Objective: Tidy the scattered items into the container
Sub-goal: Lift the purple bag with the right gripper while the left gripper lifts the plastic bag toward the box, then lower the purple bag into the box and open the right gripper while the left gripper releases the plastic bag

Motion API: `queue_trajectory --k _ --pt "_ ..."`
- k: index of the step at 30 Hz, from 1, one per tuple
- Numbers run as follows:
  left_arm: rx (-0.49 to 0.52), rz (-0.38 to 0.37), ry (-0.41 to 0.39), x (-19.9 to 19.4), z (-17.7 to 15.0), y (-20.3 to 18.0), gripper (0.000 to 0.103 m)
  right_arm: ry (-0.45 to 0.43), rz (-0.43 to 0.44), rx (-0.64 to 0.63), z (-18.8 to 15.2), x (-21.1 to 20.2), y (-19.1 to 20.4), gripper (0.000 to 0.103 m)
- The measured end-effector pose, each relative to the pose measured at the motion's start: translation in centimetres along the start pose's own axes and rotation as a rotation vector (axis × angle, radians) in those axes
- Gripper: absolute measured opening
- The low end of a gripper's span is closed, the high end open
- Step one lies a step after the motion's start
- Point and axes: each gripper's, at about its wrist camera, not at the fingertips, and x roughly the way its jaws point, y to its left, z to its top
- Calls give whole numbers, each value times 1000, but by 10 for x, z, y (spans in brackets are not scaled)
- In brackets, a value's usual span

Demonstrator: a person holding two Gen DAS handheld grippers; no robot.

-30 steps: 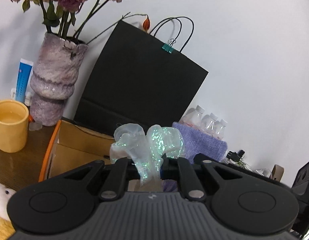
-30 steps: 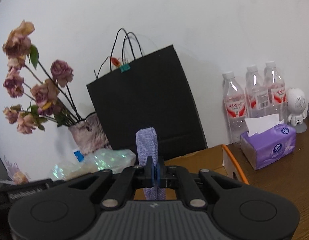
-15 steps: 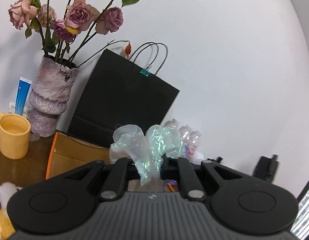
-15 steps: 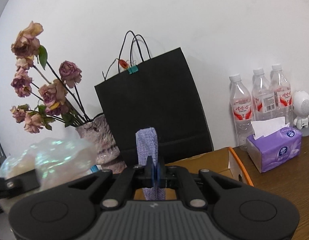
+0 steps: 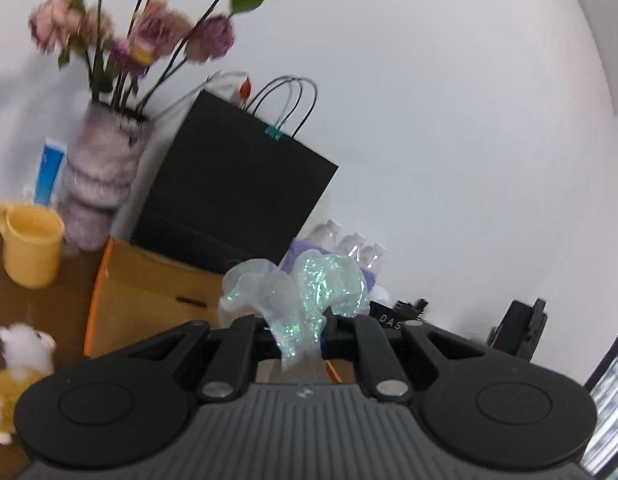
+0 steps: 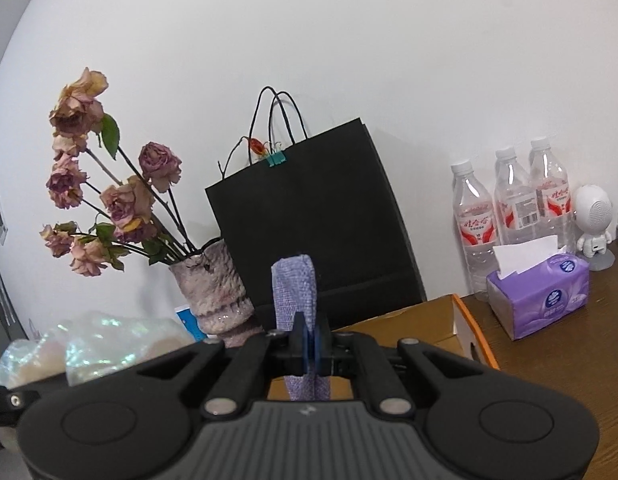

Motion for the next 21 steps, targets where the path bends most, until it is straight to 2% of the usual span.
queue_trajectory --k 3,7,11,12,13,14,15,17,21 --pt "-10 20 17 3 -1 1 11 3 3 4 -1 -3 -1 2" --pt "11 2 10 -2 0 -7 11 4 5 5 -1 -3 -2 2" --pt "62 -14 -47 -16 3 -18 11 8 7 8 -1 -2 -4 2" --pt "79 28 -42 -11 -1 -16 11 9 6 9 -1 -1 -4 2" --pt "54 78 9 1 -8 -6 10 9 8 11 -1 -1 -5 2" --pt "0 87 75 12 -15 7 9 9 11 13 -1 -1 -5 2" --pt "-31 60 111 16 -21 13 9 8 12 12 0 -2 -5 2" --pt "-13 39 91 13 -23 10 9 6 13 8 0 -2 -5 2" --pt "-2 43 70 12 -16 8 9 9 13 11 0 -1 -6 2"
